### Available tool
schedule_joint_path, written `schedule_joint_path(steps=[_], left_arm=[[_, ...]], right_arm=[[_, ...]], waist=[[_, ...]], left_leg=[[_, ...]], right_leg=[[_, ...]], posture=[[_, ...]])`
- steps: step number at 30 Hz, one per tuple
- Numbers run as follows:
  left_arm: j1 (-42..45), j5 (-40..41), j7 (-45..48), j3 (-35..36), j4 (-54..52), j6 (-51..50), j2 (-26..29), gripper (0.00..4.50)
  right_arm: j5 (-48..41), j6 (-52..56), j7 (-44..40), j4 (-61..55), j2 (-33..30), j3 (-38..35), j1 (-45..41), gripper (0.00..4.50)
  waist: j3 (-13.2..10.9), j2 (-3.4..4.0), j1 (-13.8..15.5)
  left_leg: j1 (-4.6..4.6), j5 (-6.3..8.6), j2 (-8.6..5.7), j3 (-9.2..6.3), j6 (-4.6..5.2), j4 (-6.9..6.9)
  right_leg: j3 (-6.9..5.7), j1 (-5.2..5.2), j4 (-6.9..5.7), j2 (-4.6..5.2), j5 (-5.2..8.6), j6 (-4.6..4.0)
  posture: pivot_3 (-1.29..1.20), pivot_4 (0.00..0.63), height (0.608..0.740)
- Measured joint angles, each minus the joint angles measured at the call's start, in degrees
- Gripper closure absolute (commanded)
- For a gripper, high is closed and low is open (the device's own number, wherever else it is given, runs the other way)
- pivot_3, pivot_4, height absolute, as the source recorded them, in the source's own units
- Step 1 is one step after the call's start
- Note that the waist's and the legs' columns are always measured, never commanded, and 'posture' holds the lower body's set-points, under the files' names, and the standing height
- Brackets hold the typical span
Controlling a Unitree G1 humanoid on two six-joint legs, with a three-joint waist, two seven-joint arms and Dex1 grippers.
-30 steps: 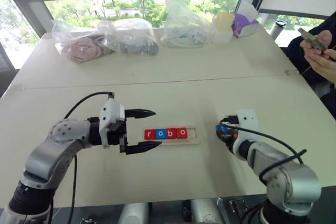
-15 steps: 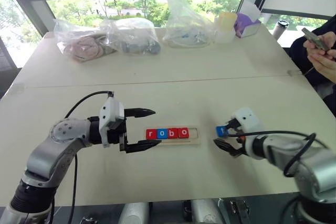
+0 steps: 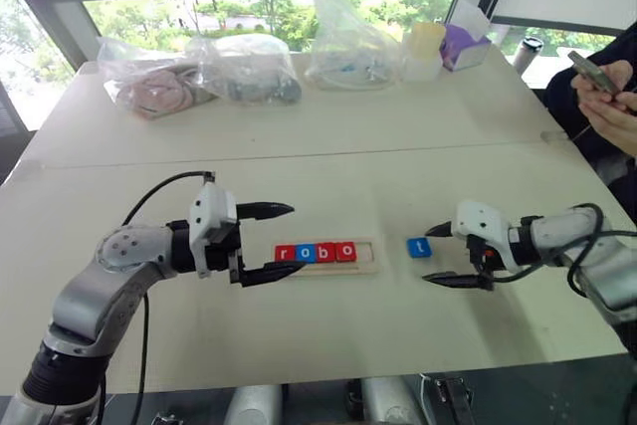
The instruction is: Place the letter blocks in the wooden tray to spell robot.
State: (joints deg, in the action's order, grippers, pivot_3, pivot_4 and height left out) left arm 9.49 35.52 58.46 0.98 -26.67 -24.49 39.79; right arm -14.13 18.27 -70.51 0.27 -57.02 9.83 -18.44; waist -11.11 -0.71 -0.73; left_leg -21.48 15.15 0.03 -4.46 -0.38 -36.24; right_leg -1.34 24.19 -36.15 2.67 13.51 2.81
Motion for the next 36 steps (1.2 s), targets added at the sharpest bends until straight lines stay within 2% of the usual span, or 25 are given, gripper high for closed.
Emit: schedule_joint_path(steps=[6,7,9,13,14,18,26,36], left_arm=[[-1.2,0.1,0.0,0.2,-1.7,-0.4,0.9,0.0],[-1.3,0.2,0.0,0.2,-1.8,-0.5,1.2,0.0],[-1.6,0.2,0.0,0.2,-2.1,-1.0,1.6,0.0],[-1.6,1.0,0.1,0.4,-2.4,-1.3,2.5,0.0],[-1.6,1.2,0.1,0.5,-2.4,-1.4,2.6,0.0],[-1.6,1.3,0.2,0.6,-2.4,-1.4,2.8,0.0],[-1.4,1.3,0.3,0.6,-2.0,-1.3,2.8,0.0],[-0.9,1.3,0.0,0.6,-1.5,-1.1,2.6,0.0]], right_arm=[[3.5,-6.7,-2.6,7.4,3.4,1.5,-3.9,0.07],[4.0,-7.4,-2.9,8.0,3.8,1.6,-4.1,0.31],[4.5,-8.8,-3.4,9.0,4.0,1.6,-4.4,0.99],[4.9,-10.1,-4.4,9.1,4.2,1.6,-4.4,3.06],[4.9,-10.2,-4.6,8.9,4.2,1.6,-4.3,3.4],[5.6,-10.2,-4.0,6.7,4.3,1.5,-3.9,3.39],[3.9,-1.4,-2.2,-8.5,8.8,3.2,-4.4,3.39],[6.4,0.8,-0.8,-7.6,11.8,7.3,-7.0,3.39]], waist=[[0.0,0.01,0.1],[0.0,0.01,0.1],[0.0,0.01,0.1],[0.0,0.01,0.1],[0.0,0.01,0.1],[0.0,0.01,0.2],[0.0,0.03,0.3],[0.0,0.03,0.1]], left_leg=[[0.01,0.0,0.0,-0.02,-0.01,0.05],[0.01,0.0,0.01,-0.02,-0.01,0.02],[0.02,-0.01,0.01,-0.02,-0.01,0.01],[0.02,-0.01,0.0,-0.02,-0.02,0.01],[0.02,-0.01,0.0,-0.02,-0.02,0.01],[0.02,-0.01,0.0,-0.02,-0.02,0.02],[0.0,-0.01,0.0,-0.05,-0.03,0.01],[0.0,-0.02,-0.02,-0.04,-0.04,0.01]], right_leg=[[0.0,0.02,-0.01,-0.01,-0.2,-0.01],[0.0,0.02,-0.01,-0.01,-0.2,-0.02],[0.0,0.0,-0.02,-0.01,-0.18,-0.08],[0.0,0.0,-0.02,0.0,-0.18,-0.08],[0.0,0.0,-0.02,0.0,-0.19,-0.06],[0.0,0.0,-0.02,0.0,-0.19,-0.06],[0.0,0.02,-0.04,0.01,-0.21,-0.02],[0.0,0.01,-0.04,0.03,-0.2,-0.05]], posture=[[0.0,0.15,0.74],[0.0,0.15,0.74],[0.0,0.15,0.74],[0.0,0.15,0.74],[0.0,0.15,0.74],[0.0,0.15,0.74],[0.0,0.15,0.74],[0.0,0.15,0.74]])
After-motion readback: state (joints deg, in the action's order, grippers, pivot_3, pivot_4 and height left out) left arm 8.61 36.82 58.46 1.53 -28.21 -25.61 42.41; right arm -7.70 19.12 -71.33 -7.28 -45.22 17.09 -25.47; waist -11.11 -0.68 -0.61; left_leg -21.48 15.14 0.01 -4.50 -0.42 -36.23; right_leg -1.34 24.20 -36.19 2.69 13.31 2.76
